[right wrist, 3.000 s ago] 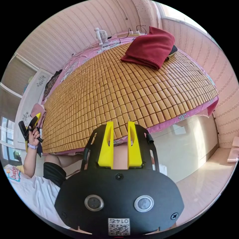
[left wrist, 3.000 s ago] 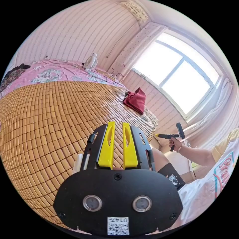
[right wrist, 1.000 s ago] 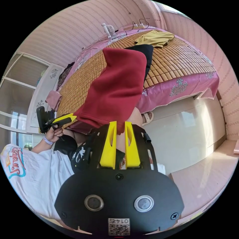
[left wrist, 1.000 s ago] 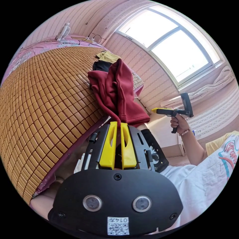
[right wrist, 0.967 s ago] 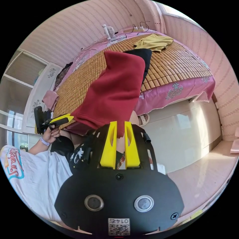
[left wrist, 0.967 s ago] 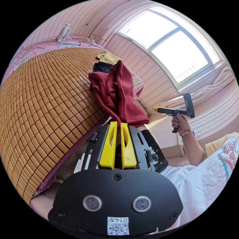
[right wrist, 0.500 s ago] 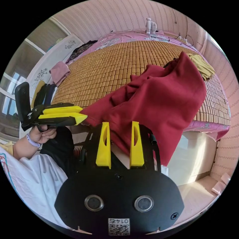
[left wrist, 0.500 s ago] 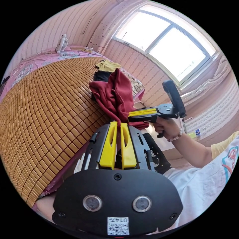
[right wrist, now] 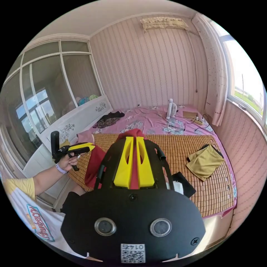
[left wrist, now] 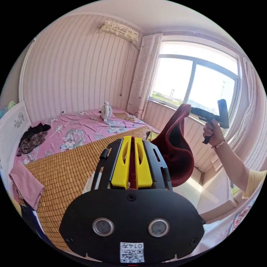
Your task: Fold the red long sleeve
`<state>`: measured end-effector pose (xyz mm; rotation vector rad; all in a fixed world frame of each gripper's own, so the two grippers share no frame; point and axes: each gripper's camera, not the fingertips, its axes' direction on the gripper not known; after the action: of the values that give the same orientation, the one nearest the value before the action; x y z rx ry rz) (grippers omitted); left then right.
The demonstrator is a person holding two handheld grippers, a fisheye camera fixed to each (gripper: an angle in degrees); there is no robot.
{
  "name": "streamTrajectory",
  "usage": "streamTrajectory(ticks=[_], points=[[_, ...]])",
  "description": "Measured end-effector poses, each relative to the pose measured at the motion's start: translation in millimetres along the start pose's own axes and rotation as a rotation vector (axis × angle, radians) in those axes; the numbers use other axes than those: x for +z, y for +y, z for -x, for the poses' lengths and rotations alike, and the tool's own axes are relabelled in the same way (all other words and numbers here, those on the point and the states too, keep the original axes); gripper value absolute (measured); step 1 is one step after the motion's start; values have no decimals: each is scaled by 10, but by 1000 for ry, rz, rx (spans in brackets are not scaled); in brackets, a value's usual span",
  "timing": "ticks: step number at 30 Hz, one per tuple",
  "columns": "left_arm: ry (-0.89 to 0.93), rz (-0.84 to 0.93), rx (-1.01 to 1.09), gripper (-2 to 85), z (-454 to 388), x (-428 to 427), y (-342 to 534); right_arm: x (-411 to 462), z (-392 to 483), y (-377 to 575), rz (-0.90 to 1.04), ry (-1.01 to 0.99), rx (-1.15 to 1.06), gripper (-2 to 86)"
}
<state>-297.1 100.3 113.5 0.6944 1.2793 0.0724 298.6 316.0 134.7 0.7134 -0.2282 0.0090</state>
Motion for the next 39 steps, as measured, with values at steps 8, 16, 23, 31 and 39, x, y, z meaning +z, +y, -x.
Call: streamTrajectory(ticks=[8, 16, 23, 31, 39], points=[[-125, -150, -66, -6, 801, -1645, 447, -155, 104, 281, -258, -102, 32, 6], [-161, 434, -720, -1, 1729, -1164, 2924, 1621, -37, 2444, 639, -188, 239, 0], [-80, 385, -955, 10, 1911, -1323, 3176, 1775, -37, 2153, 652, 199, 142, 0], [-207, 389, -769, -8, 1719, -1288, 2288, 2449, -450, 1932, 690, 481, 110, -8], [-234, 549, -695, 39, 1765, -704, 1991, 2279, -1419, 1503, 785, 792, 156, -7]])
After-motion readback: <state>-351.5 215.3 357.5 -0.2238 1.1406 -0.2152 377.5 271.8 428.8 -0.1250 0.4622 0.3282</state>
